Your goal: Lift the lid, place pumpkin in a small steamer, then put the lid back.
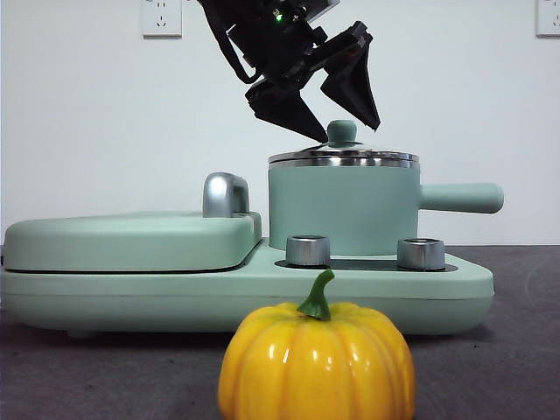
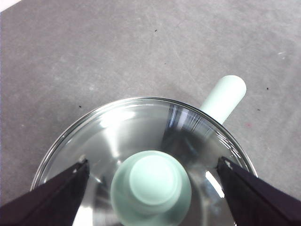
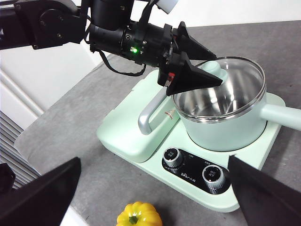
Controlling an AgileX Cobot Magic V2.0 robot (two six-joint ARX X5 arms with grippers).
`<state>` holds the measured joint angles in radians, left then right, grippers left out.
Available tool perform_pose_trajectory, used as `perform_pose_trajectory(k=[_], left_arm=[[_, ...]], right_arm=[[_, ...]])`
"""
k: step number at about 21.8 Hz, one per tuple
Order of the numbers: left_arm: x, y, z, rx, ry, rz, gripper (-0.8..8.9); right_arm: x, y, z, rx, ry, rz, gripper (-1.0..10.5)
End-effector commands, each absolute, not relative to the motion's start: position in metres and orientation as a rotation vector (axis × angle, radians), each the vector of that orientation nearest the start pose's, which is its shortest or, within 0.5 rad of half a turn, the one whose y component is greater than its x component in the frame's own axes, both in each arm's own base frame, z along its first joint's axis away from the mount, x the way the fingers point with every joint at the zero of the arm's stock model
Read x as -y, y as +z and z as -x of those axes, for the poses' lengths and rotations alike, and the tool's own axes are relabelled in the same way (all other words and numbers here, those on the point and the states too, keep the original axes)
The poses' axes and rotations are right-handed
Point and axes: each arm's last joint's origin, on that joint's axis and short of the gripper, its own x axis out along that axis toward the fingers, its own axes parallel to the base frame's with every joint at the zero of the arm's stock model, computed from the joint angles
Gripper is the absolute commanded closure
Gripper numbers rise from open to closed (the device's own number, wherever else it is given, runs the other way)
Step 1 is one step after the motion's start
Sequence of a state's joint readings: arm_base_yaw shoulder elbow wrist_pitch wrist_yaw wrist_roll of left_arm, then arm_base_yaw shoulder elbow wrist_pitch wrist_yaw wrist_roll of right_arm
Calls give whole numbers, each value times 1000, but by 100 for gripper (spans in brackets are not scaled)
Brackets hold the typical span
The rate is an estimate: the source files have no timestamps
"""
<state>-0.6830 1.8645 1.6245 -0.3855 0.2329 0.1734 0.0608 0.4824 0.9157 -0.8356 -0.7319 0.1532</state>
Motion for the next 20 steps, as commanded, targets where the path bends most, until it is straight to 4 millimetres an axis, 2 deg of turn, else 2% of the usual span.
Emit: perform_pose_trajectory(k=[1,6,10,15,18,20], left_arm=[[283,303,-327,-520,-959,-318,454],[284,300,-327,-533,-959,-320,482],[286,295,-329,-544,-959,-321,567],[287,290,-331,-554,-959,-324,579],[288,290,-331,-549,-959,-324,698],[288,290,-332,-545,-959,-323,745]], right_arm=[[-23,352,-64,-436,758,-270,449],[-23,352,-64,-438,757,-274,449],[-23,352,-64,-446,753,-295,449],[-23,352,-64,-447,752,-296,449],[-23,352,-64,-447,752,-296,449],[-23,352,-64,-447,752,-296,449]])
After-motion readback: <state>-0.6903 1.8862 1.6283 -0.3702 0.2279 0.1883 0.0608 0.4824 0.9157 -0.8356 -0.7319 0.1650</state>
